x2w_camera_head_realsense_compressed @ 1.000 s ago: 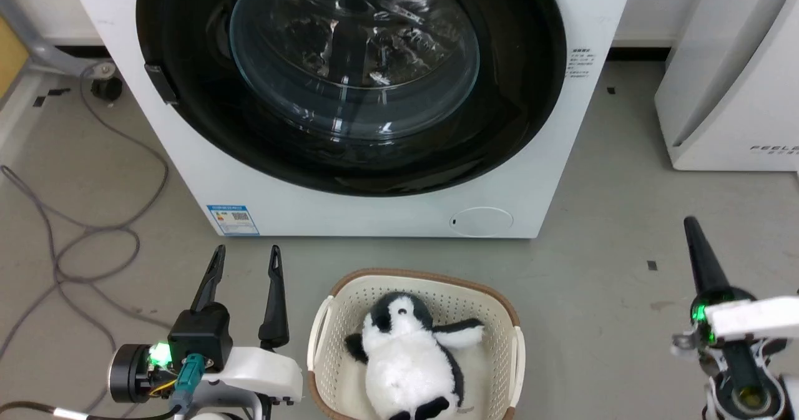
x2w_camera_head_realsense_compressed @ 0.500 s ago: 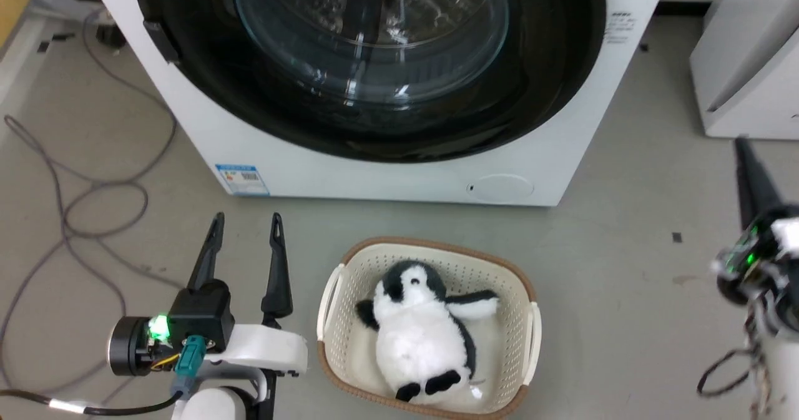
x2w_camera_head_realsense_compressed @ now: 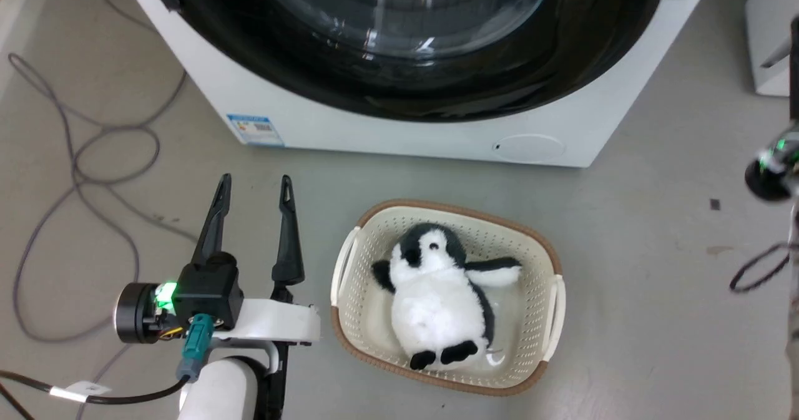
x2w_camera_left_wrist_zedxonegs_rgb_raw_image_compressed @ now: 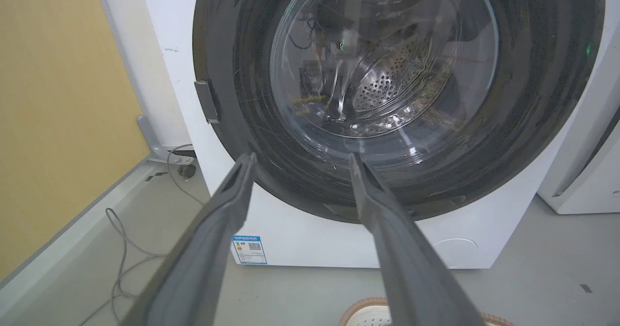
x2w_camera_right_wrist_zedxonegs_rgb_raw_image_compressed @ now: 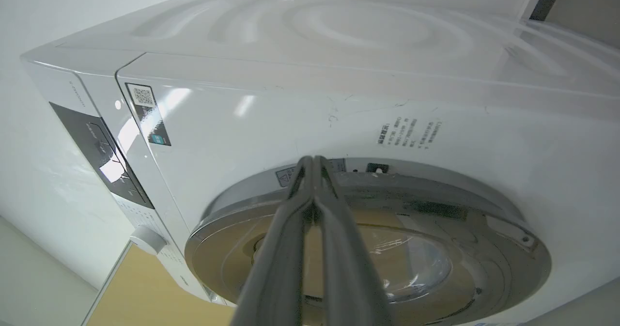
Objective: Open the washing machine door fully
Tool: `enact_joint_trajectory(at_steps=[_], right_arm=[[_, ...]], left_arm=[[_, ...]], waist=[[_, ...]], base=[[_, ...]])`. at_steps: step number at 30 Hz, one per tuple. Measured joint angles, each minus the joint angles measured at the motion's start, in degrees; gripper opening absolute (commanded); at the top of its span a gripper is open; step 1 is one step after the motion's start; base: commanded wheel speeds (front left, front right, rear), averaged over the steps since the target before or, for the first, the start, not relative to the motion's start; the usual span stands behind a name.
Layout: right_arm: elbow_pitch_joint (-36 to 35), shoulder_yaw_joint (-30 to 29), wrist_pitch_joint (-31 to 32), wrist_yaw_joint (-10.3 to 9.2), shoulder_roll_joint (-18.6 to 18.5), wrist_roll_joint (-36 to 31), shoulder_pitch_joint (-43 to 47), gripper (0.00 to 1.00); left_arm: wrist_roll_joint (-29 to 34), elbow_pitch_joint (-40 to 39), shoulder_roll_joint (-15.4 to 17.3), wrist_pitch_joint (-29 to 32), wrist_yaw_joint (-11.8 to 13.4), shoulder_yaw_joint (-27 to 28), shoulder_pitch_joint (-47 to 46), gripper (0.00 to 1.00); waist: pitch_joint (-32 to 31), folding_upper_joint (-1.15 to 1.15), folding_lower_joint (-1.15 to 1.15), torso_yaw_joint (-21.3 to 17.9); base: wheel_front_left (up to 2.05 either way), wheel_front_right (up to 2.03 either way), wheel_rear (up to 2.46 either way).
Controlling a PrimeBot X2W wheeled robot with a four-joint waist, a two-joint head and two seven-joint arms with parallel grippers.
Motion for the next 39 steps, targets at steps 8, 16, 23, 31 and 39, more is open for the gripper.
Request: enact_joint_trajectory(at_steps=[8,16,23,31,39], right_arm=[[4.86,2.89,1.80,0.00,-1.82,2.13,-9.17,0.00],[10.05,6.92,4.39,0.00,-3.94,2.91,-17.86,0.00],[11.85,9.68,9.53,0.01,-4.54,6.15,-20.94,0.00],[12.16,12.60,11.38,0.02,-6.26,3.63,-20.85,0.00],[11.81,14.61,13.61,0.02,-7.09,1.77,-19.39,0.00]], left_arm=[[-0.13,-0.32,0.00,-1.03,1.02,-1.22,-1.96,1.00],[-0.94,-0.54,-0.01,-1.99,2.01,-2.66,-4.12,1.00],[-1.45,-0.54,0.02,-2.72,3.18,-3.71,-4.97,1.00],[-1.52,-0.47,0.00,-2.96,3.36,-3.86,-5.16,1.00],[-1.48,0.03,0.00,-2.96,3.33,-3.37,-5.16,1.00]], waist=[[3.13,0.00,-0.01,1.54],[6.50,0.00,0.00,3.22],[8.19,0.00,0.00,4.83],[7.55,0.00,-0.01,5.01],[6.07,0.00,-0.01,4.61]], base=[[0.00,0.00,0.00],[0.00,0.00,0.00],[0.00,0.00,0.00],[0.00,0.00,0.00],[0.00,0.00,0.00]])
